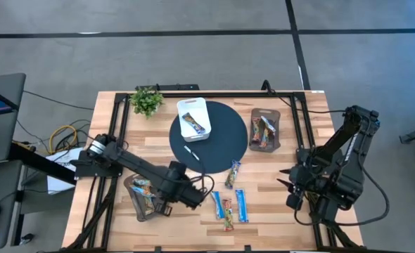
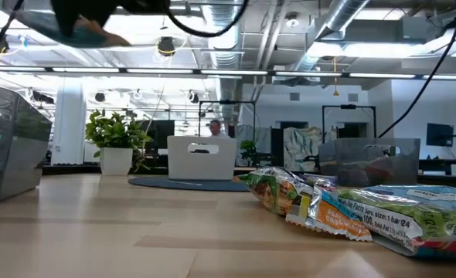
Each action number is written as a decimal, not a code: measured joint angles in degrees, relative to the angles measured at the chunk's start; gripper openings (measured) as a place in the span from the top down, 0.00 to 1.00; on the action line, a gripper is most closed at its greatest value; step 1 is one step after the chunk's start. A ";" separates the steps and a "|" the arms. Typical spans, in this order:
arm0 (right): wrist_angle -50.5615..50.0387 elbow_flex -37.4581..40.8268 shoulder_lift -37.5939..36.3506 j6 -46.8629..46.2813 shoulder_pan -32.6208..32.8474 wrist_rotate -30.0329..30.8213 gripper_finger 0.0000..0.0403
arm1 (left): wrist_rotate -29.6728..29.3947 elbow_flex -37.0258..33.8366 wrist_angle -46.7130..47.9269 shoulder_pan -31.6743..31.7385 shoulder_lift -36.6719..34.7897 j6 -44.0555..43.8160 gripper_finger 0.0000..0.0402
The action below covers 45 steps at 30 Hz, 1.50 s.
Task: Pick and place Granola Bars by type
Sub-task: Put the left yellow granola bar into the bottom black bin
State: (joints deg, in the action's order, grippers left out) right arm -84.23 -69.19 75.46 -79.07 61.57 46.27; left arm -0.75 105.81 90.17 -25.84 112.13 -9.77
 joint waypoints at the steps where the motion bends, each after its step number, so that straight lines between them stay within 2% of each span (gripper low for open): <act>1: -0.03 0.00 0.00 0.02 -0.21 0.29 0.67 | 0.02 -0.26 -0.18 -0.71 -0.14 -0.51 0.79; 5: -0.13 0.00 -0.02 0.02 -0.80 0.39 0.67 | -0.17 -3.41 -0.20 -3.49 -1.93 -3.25 0.79; 12: 0.03 0.00 -0.02 0.00 -0.95 0.39 0.67 | 0.37 -15.53 -0.07 -9.03 -6.28 -7.53 0.79; 18: 0.04 0.00 -0.02 0.00 -0.97 0.38 0.67 | 0.50 -21.81 -0.07 -10.28 -6.83 -10.94 0.79; 30: 0.71 0.00 -0.02 -0.09 -0.97 0.37 0.67 | -1.10 -22.81 -0.41 -10.06 -6.83 -11.00 0.79; 36: 0.78 0.00 -0.02 -0.46 -0.97 0.39 0.67 | 1.96 -22.81 -1.27 -10.06 -6.83 -10.41 0.79; 45: 0.92 0.00 -0.02 -0.48 -0.97 0.50 0.67 | 2.05 -22.81 -2.61 -10.06 -6.83 -11.39 0.79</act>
State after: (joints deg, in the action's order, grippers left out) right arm -83.31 -69.19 75.44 -79.55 60.60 46.76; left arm 1.30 83.00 87.56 -35.90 105.30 -21.17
